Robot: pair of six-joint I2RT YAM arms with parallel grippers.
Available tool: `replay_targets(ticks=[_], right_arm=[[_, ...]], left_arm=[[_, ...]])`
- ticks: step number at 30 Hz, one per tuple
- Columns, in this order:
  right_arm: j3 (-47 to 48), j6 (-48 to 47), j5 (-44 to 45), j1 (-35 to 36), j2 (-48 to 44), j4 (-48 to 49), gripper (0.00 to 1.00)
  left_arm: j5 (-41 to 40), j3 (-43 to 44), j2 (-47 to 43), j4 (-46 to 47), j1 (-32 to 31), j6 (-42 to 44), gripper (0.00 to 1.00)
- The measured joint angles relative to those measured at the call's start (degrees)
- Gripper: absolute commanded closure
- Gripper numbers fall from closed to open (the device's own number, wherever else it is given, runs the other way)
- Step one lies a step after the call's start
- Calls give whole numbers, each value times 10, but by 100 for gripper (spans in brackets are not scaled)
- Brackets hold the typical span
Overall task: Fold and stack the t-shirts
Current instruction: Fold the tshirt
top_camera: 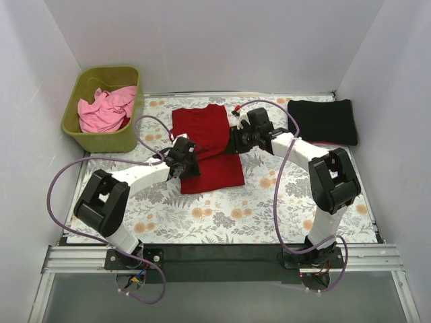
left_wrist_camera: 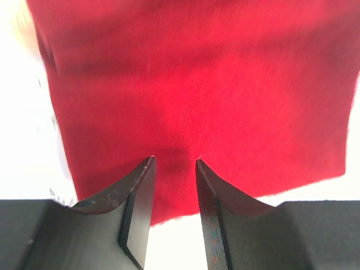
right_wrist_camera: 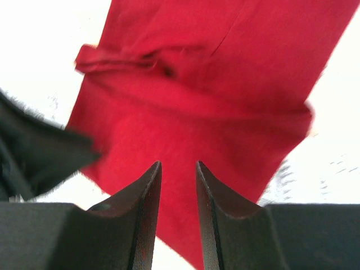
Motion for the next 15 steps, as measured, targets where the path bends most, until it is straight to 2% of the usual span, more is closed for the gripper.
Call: replay_targets(ticks=[11, 15], right_arm=[[-162, 43, -50, 11, -42, 61, 68], [-214, 58, -63, 14, -51, 77, 68]], left_arm=[[-28, 102, 123, 19, 24, 40, 66], [-47, 123, 142, 30, 24, 48, 66]])
